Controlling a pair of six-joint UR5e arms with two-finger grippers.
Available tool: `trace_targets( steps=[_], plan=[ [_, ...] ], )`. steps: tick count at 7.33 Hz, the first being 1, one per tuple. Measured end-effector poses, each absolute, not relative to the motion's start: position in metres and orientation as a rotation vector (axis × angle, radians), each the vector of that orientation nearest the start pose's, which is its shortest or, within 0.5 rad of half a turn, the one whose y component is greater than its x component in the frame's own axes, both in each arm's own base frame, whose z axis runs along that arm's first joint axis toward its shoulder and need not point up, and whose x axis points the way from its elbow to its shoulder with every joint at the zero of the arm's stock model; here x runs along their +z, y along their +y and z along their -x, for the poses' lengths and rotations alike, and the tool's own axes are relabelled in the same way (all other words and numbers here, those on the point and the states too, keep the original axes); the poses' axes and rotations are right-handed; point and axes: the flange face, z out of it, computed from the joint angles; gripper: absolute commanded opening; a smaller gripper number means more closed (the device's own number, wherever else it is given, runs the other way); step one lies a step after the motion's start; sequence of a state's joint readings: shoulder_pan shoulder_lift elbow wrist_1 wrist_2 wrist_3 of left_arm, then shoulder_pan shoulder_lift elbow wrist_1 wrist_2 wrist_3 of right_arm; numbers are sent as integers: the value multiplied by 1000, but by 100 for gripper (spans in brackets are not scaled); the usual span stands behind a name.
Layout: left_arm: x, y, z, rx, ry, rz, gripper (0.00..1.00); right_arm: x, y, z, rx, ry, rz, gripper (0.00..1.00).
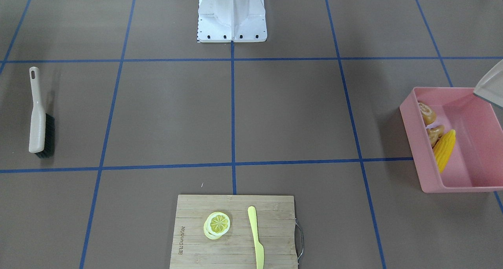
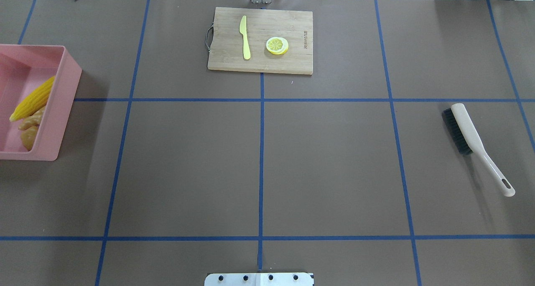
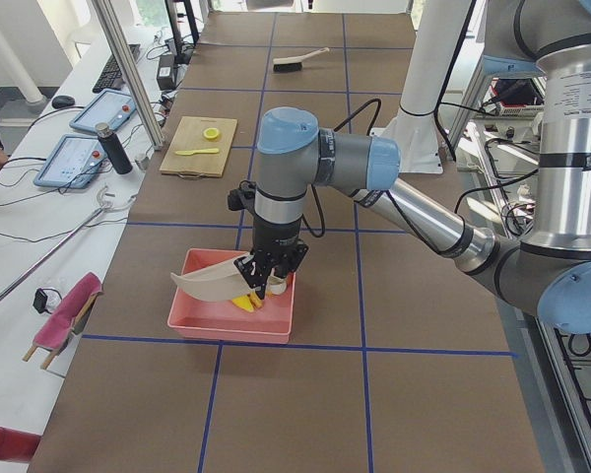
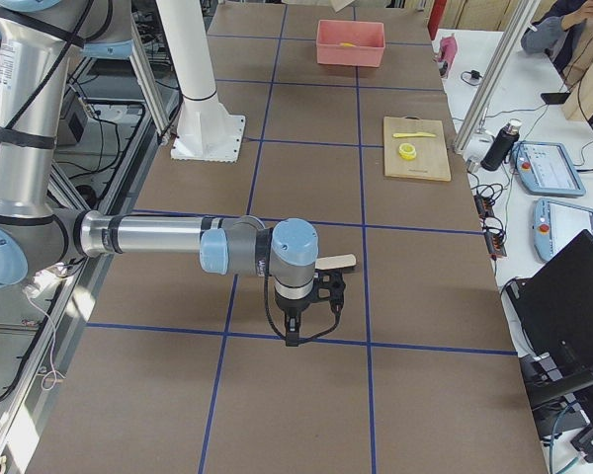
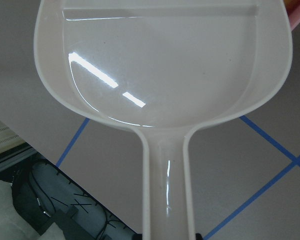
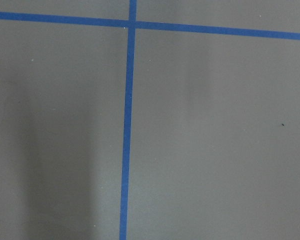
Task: Sweep and dump trash into bin
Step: 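Bring the empty dustpan back and set it on the table with the left gripper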
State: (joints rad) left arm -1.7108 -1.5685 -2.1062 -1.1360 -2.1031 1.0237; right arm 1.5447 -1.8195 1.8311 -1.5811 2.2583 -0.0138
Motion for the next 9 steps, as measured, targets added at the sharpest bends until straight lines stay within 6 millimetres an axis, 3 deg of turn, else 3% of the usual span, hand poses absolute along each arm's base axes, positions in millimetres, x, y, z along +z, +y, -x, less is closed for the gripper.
trace_targets(
  steps=[2, 4, 7, 9],
  plan=[
    [435, -474, 88, 1011, 476, -450, 0, 656, -388, -60, -35, -688, 17, 100],
    [411, -509, 17, 1144, 550, -499, 0, 664, -387, -60, -31, -686, 31, 100],
    [394, -534, -88, 1320, 617, -611, 0, 672, -386, -60, -34, -684, 43, 100],
    [390, -536, -183, 1365, 733, -655, 0, 675, -385, -60, -33, -684, 47, 100]
  ],
)
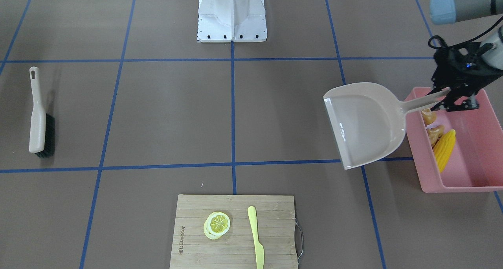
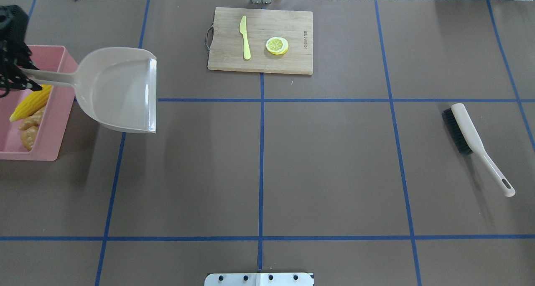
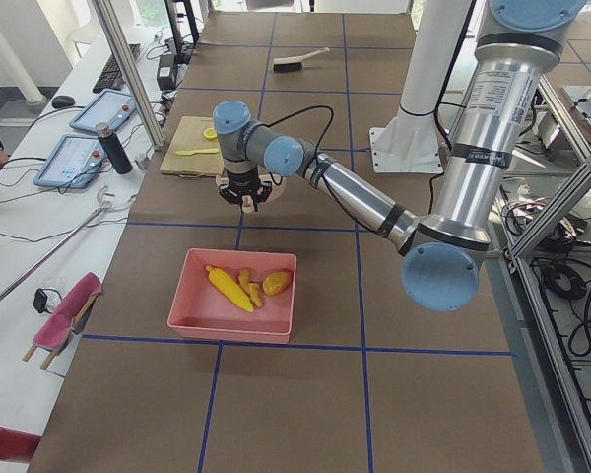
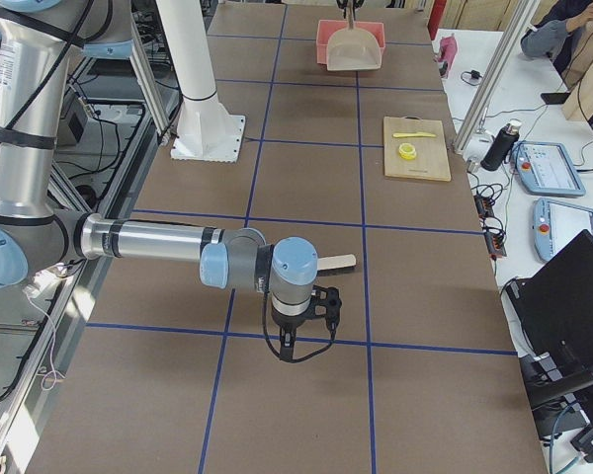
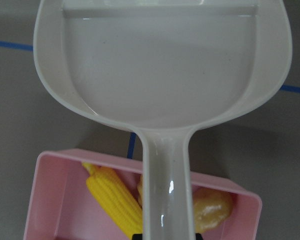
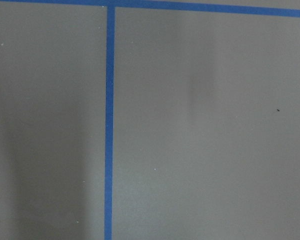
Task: Sweep and dump trash into bin
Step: 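Bring the empty dustpan back and set it on the table with the left gripper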
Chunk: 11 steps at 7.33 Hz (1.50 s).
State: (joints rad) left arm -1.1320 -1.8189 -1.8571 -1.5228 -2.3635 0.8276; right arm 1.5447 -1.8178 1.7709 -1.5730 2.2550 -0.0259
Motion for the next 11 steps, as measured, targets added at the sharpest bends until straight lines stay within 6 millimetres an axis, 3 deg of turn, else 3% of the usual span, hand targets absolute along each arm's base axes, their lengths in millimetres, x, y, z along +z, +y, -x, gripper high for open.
trace_targets(
  steps=[1, 3, 6, 7, 8, 11],
  plan=[
    [382, -530, -227, 1365, 783, -675, 0, 677, -385, -60, -32, -684, 50, 100],
    [372, -519, -291, 1357, 839, -692, 0, 680, -384, -60, -30, -684, 56, 100],
    [366, -515, -335, 1392, 860, -718, 0, 684, -383, -60, -27, -684, 65, 100],
    [360, -514, -343, 1403, 858, -729, 69, 685, -383, -60, -26, -685, 67, 100],
    [354, -513, -350, 1413, 854, -739, 98, 687, -383, -60, -25, -685, 71, 100],
    [346, -507, -358, 1413, 853, -765, 98, 689, -382, -60, -23, -685, 75, 100]
  ],
)
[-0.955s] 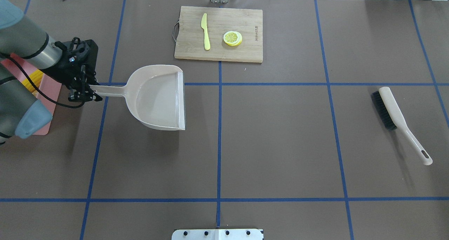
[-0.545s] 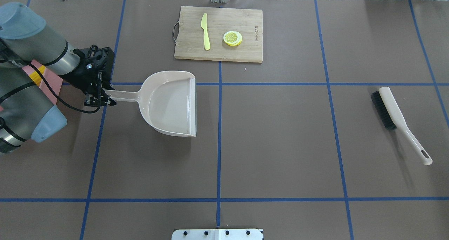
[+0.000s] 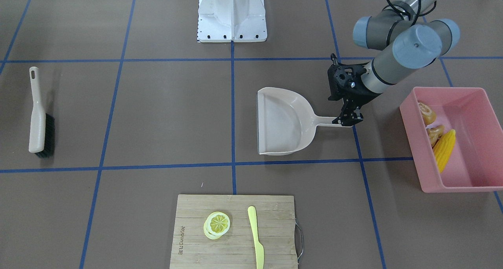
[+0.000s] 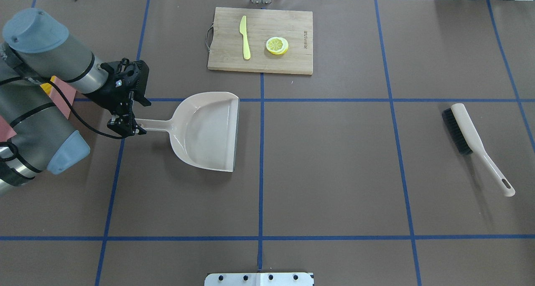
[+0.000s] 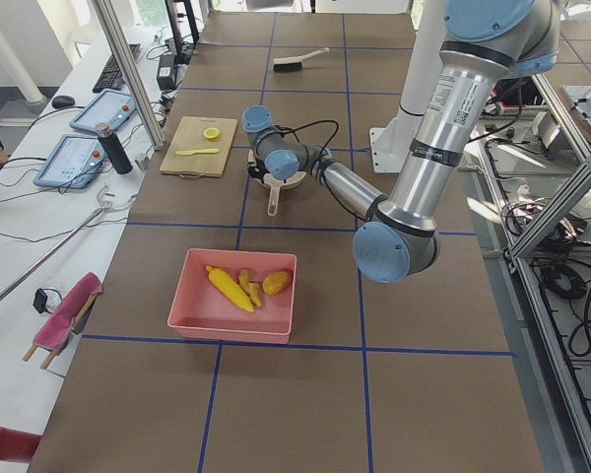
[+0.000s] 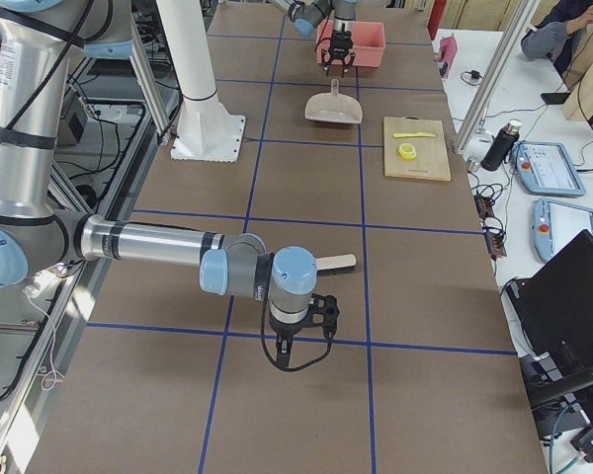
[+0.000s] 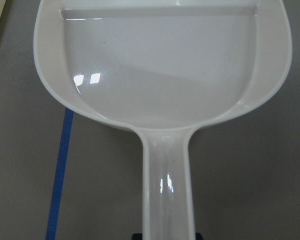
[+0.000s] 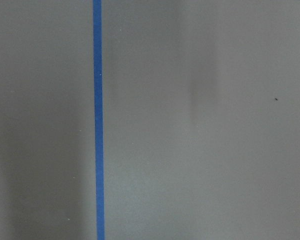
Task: Sweep and dump trash into bin
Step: 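Bring the empty dustpan back and set it on the table with the left gripper, then release the dustpan and withdraw the left gripper over the bin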
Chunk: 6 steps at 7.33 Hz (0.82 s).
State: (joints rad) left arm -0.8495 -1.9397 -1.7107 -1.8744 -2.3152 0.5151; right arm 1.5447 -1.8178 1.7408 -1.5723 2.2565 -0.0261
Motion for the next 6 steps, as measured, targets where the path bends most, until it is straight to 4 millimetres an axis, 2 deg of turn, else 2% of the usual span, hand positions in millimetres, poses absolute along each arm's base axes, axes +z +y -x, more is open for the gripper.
trace_targets(
  steps=[2, 4, 5, 6],
  plan=[
    [344, -501, -353, 1401, 861, -790, 98, 690, -382, -60, -23, -685, 76, 100],
    [344, -493, -329, 1346, 866, -793, 98, 691, -382, -60, -22, -685, 78, 100],
    [352, -498, -302, 1259, 862, -767, 98, 691, -383, -60, -22, -685, 78, 100],
    [366, -510, -264, 1159, 844, -743, 98, 690, -383, -60, -23, -686, 77, 100]
  ],
)
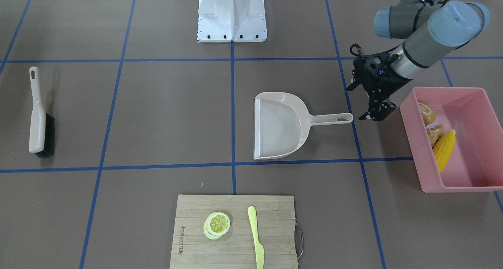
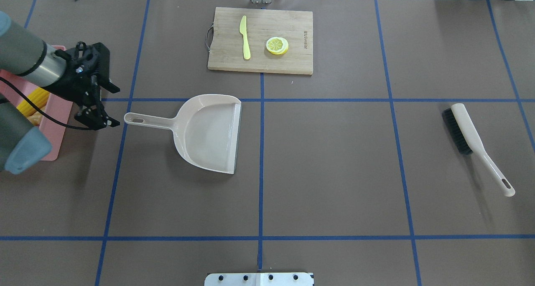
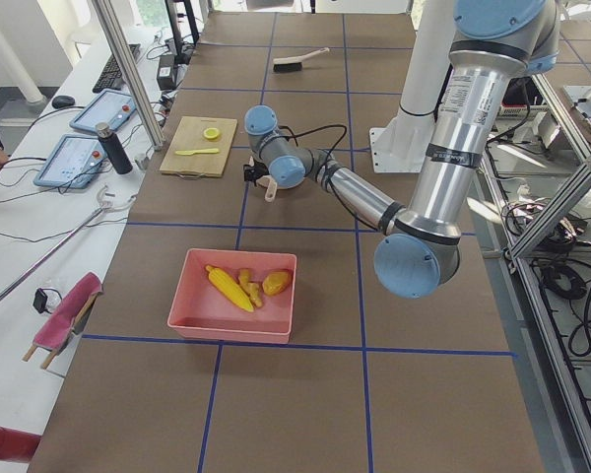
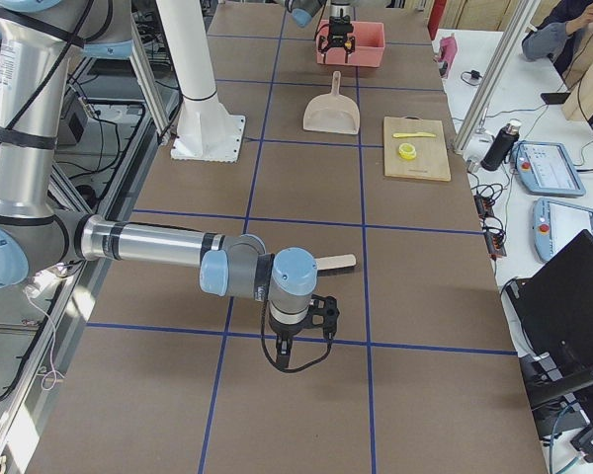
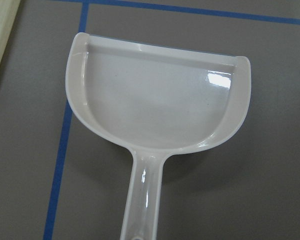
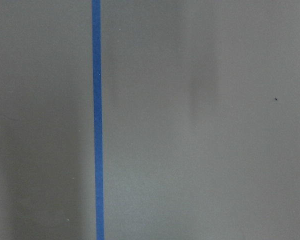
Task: Sweep and dump trash into bin
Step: 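Release the dustpan and withdraw the left gripper over the bin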
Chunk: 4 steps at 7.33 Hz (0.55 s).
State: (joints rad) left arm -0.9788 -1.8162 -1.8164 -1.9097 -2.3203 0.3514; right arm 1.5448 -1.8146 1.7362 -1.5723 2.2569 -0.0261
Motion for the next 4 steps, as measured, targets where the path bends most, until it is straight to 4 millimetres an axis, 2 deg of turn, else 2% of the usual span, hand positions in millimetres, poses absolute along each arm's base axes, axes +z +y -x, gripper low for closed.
trace_targets(
  steps=[2, 4],
  plan=[
    [389, -530, -189, 929, 837, -672, 98, 689, -385, -60, -24, -687, 73, 100],
    [435, -522, -112, 610, 904, -519, 98, 688, -387, -60, -24, -687, 70, 100]
  ],
)
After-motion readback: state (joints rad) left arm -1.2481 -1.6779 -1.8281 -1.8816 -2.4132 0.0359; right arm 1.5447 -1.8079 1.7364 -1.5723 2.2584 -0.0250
